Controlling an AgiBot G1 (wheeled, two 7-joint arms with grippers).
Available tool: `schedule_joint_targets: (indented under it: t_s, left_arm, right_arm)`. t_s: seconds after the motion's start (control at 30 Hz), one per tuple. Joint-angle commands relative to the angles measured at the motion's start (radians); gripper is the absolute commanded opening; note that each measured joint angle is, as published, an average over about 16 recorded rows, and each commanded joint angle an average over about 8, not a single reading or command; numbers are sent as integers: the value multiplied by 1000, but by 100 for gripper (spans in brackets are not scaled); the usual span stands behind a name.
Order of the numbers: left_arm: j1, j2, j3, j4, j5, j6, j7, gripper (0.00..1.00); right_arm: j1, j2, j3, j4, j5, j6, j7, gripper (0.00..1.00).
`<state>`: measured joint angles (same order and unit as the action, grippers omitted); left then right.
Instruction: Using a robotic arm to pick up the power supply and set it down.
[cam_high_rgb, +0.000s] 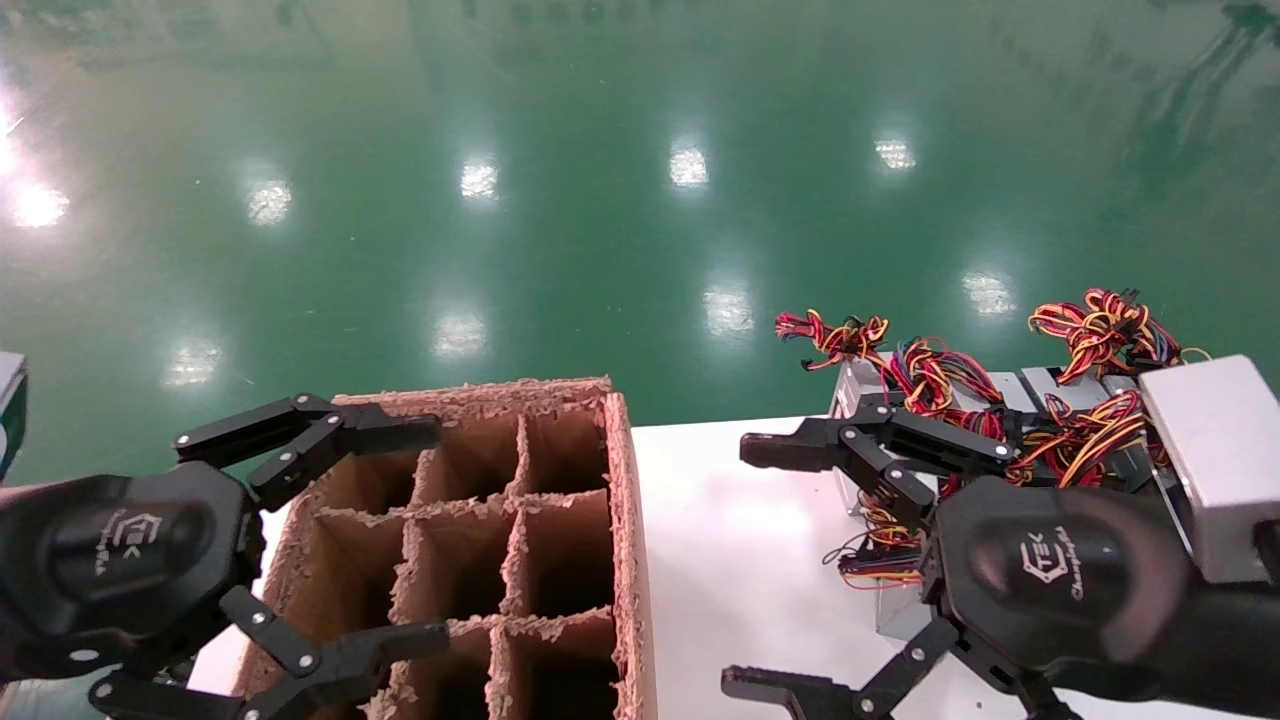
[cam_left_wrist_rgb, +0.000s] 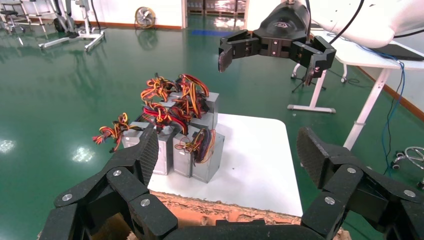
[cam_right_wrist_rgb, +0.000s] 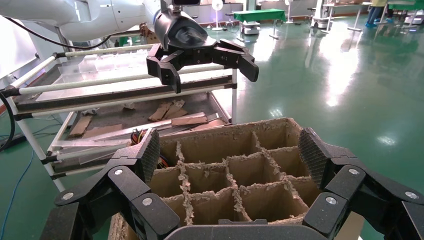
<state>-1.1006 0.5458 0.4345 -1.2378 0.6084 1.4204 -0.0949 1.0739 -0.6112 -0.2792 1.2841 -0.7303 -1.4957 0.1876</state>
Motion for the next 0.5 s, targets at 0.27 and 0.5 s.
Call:
schedule_joint_targets:
  t_s: [0.27, 0.5]
  left_arm:
    - [0, 0, 0, 0, 0, 0, 0, 100]
    - [0, 0, 0, 0, 0, 0, 0, 100]
  right_arm:
    - [1, 1, -1, -1, 0, 1, 0, 100]
    - [1, 1, -1, -1, 0, 1, 0, 100]
